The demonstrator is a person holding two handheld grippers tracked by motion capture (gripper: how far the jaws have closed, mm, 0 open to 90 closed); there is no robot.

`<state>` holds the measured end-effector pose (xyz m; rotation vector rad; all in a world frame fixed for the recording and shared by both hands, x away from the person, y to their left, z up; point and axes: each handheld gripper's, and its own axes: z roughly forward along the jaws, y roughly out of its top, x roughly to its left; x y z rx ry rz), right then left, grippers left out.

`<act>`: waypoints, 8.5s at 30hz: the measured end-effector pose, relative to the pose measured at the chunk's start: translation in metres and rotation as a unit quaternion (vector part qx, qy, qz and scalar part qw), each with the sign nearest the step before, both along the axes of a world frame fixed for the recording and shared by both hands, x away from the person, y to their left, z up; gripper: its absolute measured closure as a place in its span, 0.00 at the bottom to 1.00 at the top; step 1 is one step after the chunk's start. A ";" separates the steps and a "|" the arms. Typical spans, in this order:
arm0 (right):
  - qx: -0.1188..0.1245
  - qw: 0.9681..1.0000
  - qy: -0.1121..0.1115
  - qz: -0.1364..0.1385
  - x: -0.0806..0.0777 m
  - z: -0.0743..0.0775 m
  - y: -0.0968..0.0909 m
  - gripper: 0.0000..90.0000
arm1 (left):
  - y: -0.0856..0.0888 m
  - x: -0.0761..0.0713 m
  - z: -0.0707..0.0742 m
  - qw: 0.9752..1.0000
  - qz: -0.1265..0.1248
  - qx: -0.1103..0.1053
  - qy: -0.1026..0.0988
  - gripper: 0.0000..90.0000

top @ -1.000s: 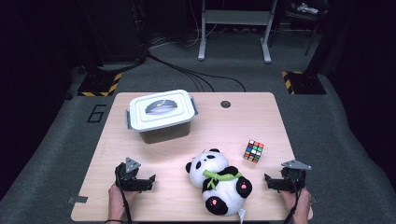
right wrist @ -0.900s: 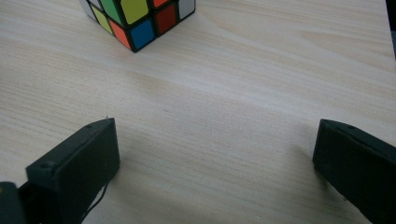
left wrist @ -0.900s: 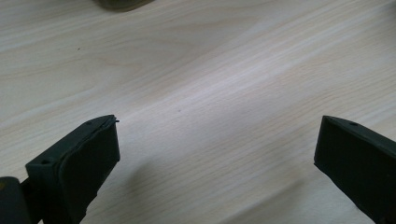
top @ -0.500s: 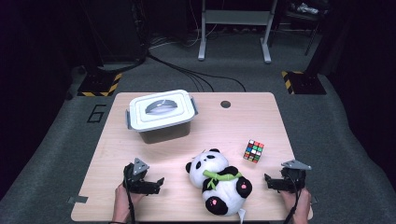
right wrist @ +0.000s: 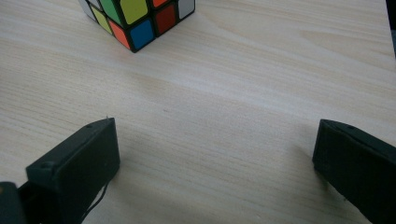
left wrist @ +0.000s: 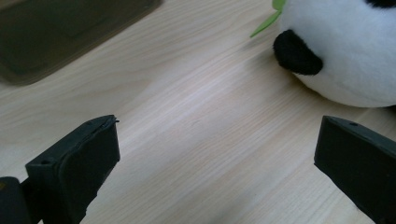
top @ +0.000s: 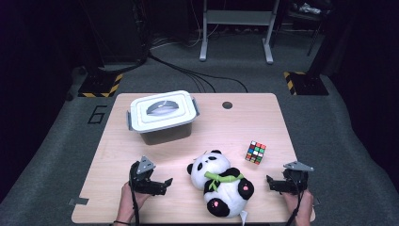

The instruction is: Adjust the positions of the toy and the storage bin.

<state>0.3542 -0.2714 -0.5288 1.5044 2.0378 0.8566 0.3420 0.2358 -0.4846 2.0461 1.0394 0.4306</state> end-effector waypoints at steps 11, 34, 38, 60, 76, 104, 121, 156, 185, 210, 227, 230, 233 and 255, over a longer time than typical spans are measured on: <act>0.000 1.000 0.000 0.000 0.000 0.000 0.000 0.00 | -0.016 -0.001 0.013 0.999 -0.033 -0.006 -0.005 0.00; 0.001 1.000 0.000 0.000 0.000 0.000 0.000 0.00 | -0.062 -0.004 0.039 0.993 -0.110 -0.042 -0.017 0.00; 0.001 1.000 0.000 0.000 0.000 0.000 0.000 0.00 | -0.071 -0.004 0.040 0.992 -0.120 -0.046 -0.017 0.00; 0.000 1.000 0.000 -0.002 0.000 0.000 0.000 0.00 | -0.107 -0.009 0.046 0.980 -0.189 -0.057 -0.014 0.01; 0.000 1.000 -0.001 -0.005 0.000 0.000 0.000 0.00 | -0.123 -0.011 0.045 0.975 -0.213 -0.063 -0.022 0.53; 0.000 1.000 -0.001 -0.006 0.000 0.000 0.000 0.00 | -0.100 -0.019 0.046 0.981 -0.175 -0.057 -0.057 0.91; 0.000 1.000 -0.001 -0.007 0.000 0.000 0.000 0.00 | -0.108 -0.011 0.057 0.974 -0.212 -0.075 -0.011 0.36; -0.001 1.000 -0.001 -0.008 0.000 0.000 -0.001 0.00 | -0.102 -0.018 0.049 0.989 -0.121 -0.080 -0.038 0.82; -0.001 1.000 -0.002 -0.008 0.000 0.000 -0.001 0.00 | -0.091 -0.021 0.045 0.996 -0.067 -0.058 -0.025 0.79; -0.001 1.000 -0.002 -0.008 0.000 0.000 0.000 0.00 | -0.112 -0.037 0.044 0.993 -0.034 -0.114 -0.029 0.81; 0.004 1.000 -0.001 -0.012 0.000 0.000 0.000 0.00 | -0.071 -0.040 0.064 0.990 -0.041 -0.128 -0.041 0.18; 0.003 1.000 -0.001 -0.012 0.000 0.000 0.000 0.00 | -0.061 -0.041 0.065 0.991 -0.027 -0.126 -0.044 0.15; 0.003 1.000 0.000 -0.012 0.000 0.000 0.000 0.00 | -0.046 -0.040 0.062 0.992 -0.002 -0.121 -0.043 0.10; 0.001 1.000 0.003 -0.011 0.000 0.000 0.000 0.00 | 0.041 -0.011 -0.034 0.986 0.167 0.015 0.020 0.00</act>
